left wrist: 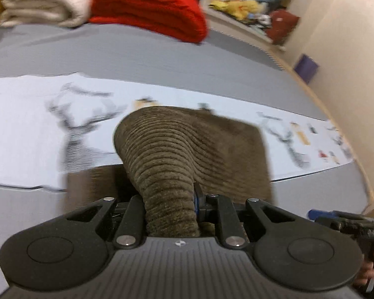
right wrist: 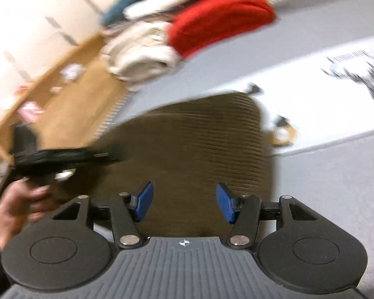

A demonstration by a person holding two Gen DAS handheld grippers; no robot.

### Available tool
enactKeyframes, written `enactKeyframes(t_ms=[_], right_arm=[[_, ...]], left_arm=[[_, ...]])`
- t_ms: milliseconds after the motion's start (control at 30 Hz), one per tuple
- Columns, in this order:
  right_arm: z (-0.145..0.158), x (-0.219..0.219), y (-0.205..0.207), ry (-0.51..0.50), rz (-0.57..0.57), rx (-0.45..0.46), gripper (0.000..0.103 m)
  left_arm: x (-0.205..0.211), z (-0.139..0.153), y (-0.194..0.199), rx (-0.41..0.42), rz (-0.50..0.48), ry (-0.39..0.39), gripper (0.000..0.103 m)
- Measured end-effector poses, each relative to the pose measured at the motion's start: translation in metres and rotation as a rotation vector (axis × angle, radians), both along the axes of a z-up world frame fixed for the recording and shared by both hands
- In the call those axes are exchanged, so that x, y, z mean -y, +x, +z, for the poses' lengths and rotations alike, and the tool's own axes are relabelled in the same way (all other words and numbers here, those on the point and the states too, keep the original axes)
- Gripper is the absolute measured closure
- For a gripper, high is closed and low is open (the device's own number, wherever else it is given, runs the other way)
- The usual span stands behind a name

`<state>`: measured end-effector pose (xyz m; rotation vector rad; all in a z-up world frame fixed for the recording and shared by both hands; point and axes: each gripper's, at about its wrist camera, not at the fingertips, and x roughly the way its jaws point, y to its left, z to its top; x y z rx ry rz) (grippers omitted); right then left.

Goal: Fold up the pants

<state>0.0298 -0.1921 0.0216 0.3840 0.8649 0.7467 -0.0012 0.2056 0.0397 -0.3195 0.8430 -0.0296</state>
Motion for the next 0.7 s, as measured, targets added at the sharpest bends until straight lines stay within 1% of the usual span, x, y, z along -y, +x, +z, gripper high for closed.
enactKeyframes(t_ms=[33,100,133,167,200,233,267,300,333,367,433,467,533,633,667,700], right_arm=[[-0.007,-0.004,0.001,-0.037,-0.018,-0.012,0.044],[-0.026,-0.020,0.007,-0.123,-0.040,-0.053,0.044],[-0.033,-0.026,0.010,-0.164,-0.047,-0.079,0.044],[-0.039,-0.030,0.010,-0.184,-0.053,-0.098,0.044],[-0.043,-0.040,0.014,-0.194,-0.055,-0.114,0.044],[-0.046,-0.045,0.016,-0.197,-0.054,-0.123,0.044],[-0.049,-0.050,0.018,-0.202,-0.050,-0.127,0.043],[-0.051,-0.060,0.020,-0.208,-0.046,-0.128,0.040],[-0.052,-0.063,0.022,-0.213,-0.046,-0.130,0.035],[-0.054,-0.066,0.023,-0.211,-0.049,-0.138,0.034],[-0.057,-0.068,0.031,-0.195,-0.055,-0.176,0.032],[-0.059,-0.069,0.031,-0.189,-0.059,-0.197,0.032],[-0.063,-0.070,0.033,-0.177,-0.062,-0.233,0.032],[-0.064,-0.080,0.036,-0.174,-0.046,-0.249,0.031],[-0.065,-0.083,0.037,-0.179,-0.043,-0.250,0.031],[-0.067,-0.087,0.037,-0.185,-0.039,-0.251,0.031]], left_arm=[[-0.017,-0.004,-0.004,-0.014,0.031,-0.013,0.084],[-0.047,-0.016,-0.013,-0.043,0.094,-0.034,0.076],[-0.059,-0.023,-0.017,-0.068,0.119,-0.045,0.066],[-0.066,-0.031,-0.018,-0.104,0.137,-0.062,0.056],[-0.073,-0.035,-0.020,-0.122,0.149,-0.067,0.050],[-0.076,-0.037,-0.021,-0.129,0.168,-0.053,0.032],[-0.078,-0.036,-0.022,-0.126,0.198,-0.021,0.014],[-0.083,-0.034,-0.024,-0.120,0.238,0.011,0.010],[-0.089,-0.033,-0.024,-0.118,0.270,0.011,0.010],[-0.098,-0.036,-0.023,-0.123,0.301,-0.035,0.010],[-0.110,-0.046,-0.018,-0.154,0.328,-0.153,0.010],[-0.113,-0.052,-0.013,-0.178,0.331,-0.182,0.010],[-0.113,-0.062,-0.004,-0.215,0.325,-0.209,0.010],[-0.111,-0.073,0.005,-0.256,0.291,-0.268,0.010],[-0.109,-0.076,0.009,-0.271,0.281,-0.269,0.008],[-0.105,-0.078,0.011,-0.282,0.276,-0.254,0.007]])
